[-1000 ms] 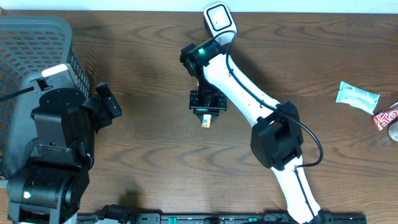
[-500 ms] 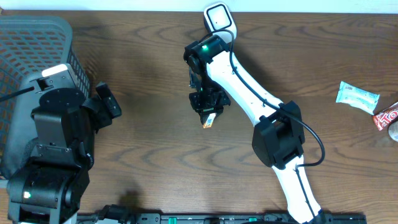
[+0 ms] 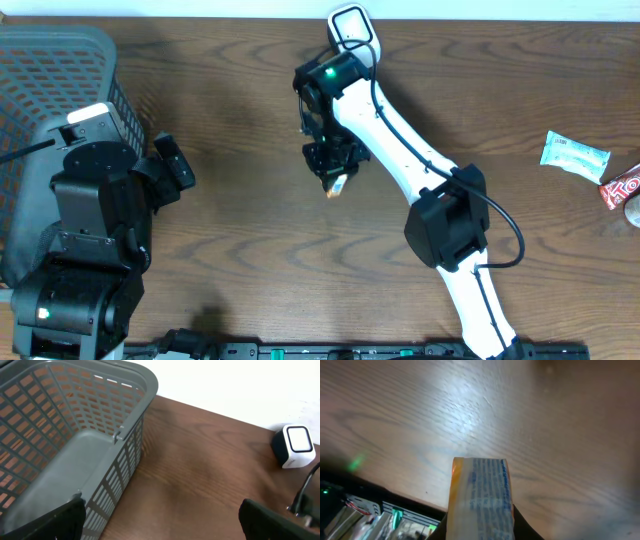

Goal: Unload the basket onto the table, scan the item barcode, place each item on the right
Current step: 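Hold the Kleenex pack barcode in front of the scanner window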

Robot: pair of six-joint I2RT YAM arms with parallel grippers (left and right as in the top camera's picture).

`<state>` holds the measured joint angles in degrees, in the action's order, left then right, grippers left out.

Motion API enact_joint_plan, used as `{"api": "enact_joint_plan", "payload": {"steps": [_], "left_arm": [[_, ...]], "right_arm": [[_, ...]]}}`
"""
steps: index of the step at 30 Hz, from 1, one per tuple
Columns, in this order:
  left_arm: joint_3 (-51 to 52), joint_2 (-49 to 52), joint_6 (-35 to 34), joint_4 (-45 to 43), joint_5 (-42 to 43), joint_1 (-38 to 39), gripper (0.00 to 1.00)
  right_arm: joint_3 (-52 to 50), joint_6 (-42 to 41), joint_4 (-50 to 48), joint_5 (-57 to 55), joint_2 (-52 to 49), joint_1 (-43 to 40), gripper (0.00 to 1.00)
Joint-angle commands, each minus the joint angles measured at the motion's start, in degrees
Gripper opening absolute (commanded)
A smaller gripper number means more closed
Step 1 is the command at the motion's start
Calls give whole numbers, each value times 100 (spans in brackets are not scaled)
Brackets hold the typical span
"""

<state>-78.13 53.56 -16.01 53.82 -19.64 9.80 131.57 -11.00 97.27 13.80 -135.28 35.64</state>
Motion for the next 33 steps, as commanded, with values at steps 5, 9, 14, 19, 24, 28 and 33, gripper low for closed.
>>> {"api": "enact_joint_plan", "payload": {"steps": [5, 9, 14, 19, 24, 28, 33], "left_arm": [[-37, -9, 96, 15, -57, -26, 98], [-37, -9, 96, 15, -57, -26, 98], [-37, -9, 96, 17, -57, -26, 98], [-37, -9, 96, 17, -57, -26, 98], [-37, -9, 96, 17, -57, -26, 98], [-37, -9, 96, 15, -57, -26, 98], [-37, -9, 96, 15, -57, -26, 98]], "right_arm": [[592, 422, 4, -562, 702, -61, 14], [597, 420, -24, -1158, 1399, -96, 14], [595, 203, -518, -2100, 2020, -192, 17], [590, 140, -1609, -2900, 2146, -306, 17], [334, -57, -2691, -3364, 2059, -498, 10], [-116, -74, -3670, -3390, 1982, -728, 10], [-1001, -74, -5298, -3388, 1982, -1010, 15]]}}
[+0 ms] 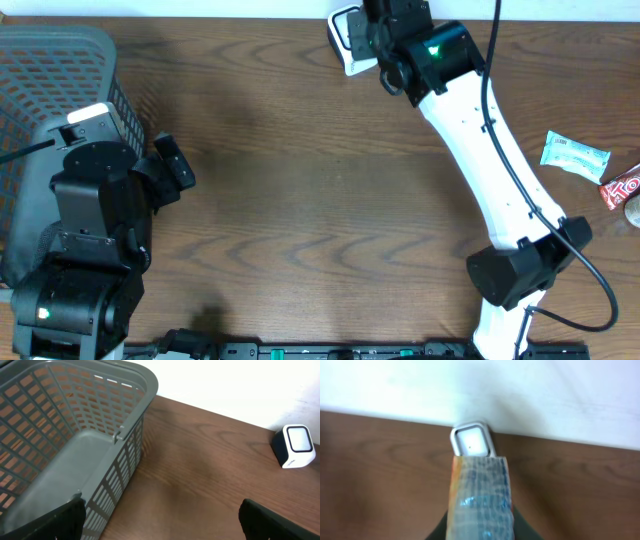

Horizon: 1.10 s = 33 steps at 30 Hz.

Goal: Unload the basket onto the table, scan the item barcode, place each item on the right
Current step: 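Hold the Kleenex pack barcode in front of the scanner window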

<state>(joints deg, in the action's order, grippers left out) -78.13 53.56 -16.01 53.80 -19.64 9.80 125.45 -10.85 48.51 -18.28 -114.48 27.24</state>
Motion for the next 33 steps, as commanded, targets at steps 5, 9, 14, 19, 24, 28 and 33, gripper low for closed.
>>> {"api": "enact_joint_plan", "payload": {"steps": [5, 9, 14, 19, 24, 28, 33], "left_arm": [[-37, -9, 96, 17, -57, -26, 98], [-37, -9, 96, 20, -57, -26, 98], [-37, -9, 96, 17, -57, -26, 98], [-37, -9, 96, 20, -57, -26, 98], [-37, -9, 96, 17, -57, -26, 98], [-37, -9, 96, 20, -57, -26, 98], [-37, -9, 96, 20, -57, -26, 98]], "right_arm": [[-1259, -79, -2234, -179, -98, -363, 21], [-1945, -31, -3757, -177, -107, -433, 22], [-2599, 175, -5495, -155, -352, -466, 20], [-2686, 286, -6596, -151, -999, -466, 16], [-2686, 387, -7611, -90, -1674, -463, 17], [-2686, 387, -8310, -68, -2155, -466, 18], [-2684, 387, -9329, -63, -2782, -461, 13]]}}
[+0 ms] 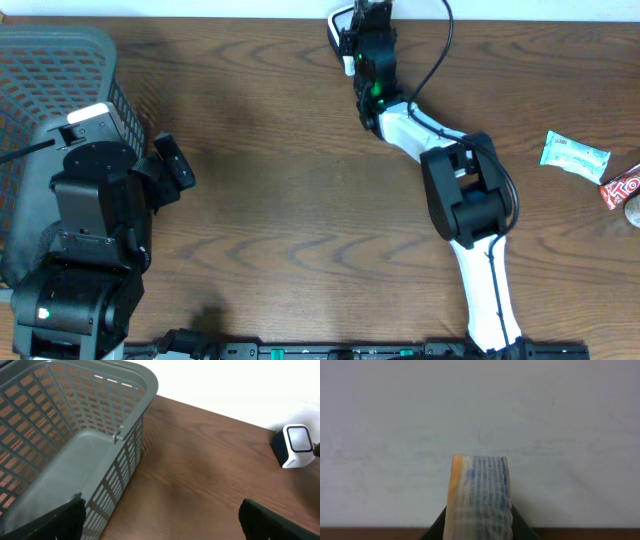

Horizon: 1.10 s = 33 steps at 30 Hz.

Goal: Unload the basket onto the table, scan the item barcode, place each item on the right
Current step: 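Hold the Kleenex pack barcode in front of the scanner window, then carry the Kleenex pack to the right table edge and release it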

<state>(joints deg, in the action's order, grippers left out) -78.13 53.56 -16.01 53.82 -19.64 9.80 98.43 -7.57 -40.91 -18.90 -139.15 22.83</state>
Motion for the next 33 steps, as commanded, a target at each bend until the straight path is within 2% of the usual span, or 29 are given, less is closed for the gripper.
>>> {"api": "enact_joint_plan", "payload": {"steps": [1, 11, 22, 26, 31, 33], "left_arm": [[-37, -9, 96, 17, -57, -26, 98], [-37, -9, 96, 17, -57, -26, 98], [-37, -9, 96, 17, -57, -26, 98], [-37, -9, 96, 15, -57, -26, 98], [-37, -9, 96, 17, -57, -26, 98], [-37, -9, 96, 17, -57, -26, 98]], "right_arm": [[22, 61, -507, -4, -400, -17, 12], [511, 61, -678, 37, -970, -35, 9], [981, 107, -363, 162, -1086, -120, 7], [1049, 345, -293, 142, -986, -109, 10], [1049, 339, 413, 151, -494, -105, 4], [1049, 337, 1215, 164, -92, -105, 2]]}}
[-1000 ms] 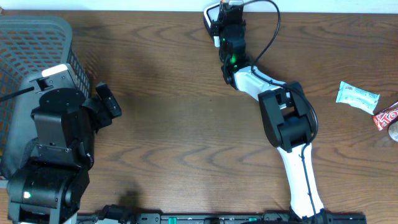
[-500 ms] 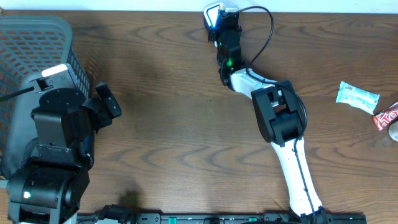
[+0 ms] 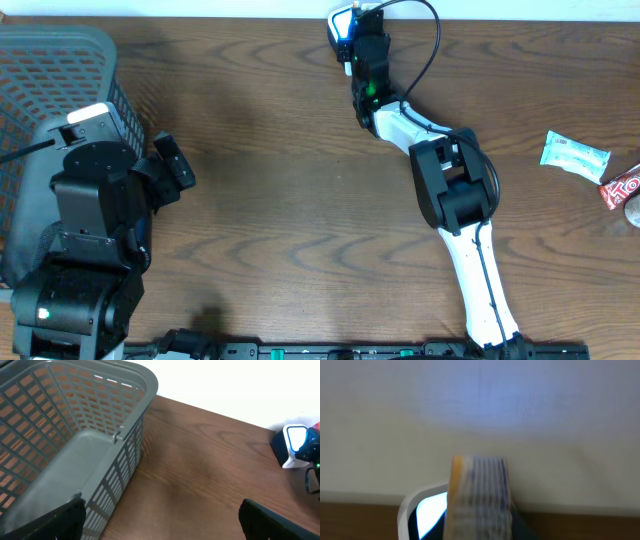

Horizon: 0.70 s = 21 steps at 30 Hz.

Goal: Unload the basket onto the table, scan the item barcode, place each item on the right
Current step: 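Carry the Kleenex pack to the right table edge and release it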

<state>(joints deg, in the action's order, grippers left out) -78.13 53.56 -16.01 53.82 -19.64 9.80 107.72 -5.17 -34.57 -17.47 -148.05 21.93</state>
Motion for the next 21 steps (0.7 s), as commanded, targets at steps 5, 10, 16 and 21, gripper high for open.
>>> {"api": "enact_joint_plan", "payload": {"steps": [5, 10, 16, 21], "left_arm": [[-37, -9, 96, 15, -57, -26, 98], [-37, -9, 96, 17, -57, -26, 98], [-37, -9, 96, 17, -57, -26, 98], [-37, -9, 96, 17, -57, -26, 98]], "right_arm": [[120, 98, 2223, 22, 1626, -42, 1], [120, 101, 3923, 20, 2583, -188, 1], [120, 101, 5694, -48, 3381, -673, 2], [120, 98, 7114, -44, 3604, -1484, 1]]}}
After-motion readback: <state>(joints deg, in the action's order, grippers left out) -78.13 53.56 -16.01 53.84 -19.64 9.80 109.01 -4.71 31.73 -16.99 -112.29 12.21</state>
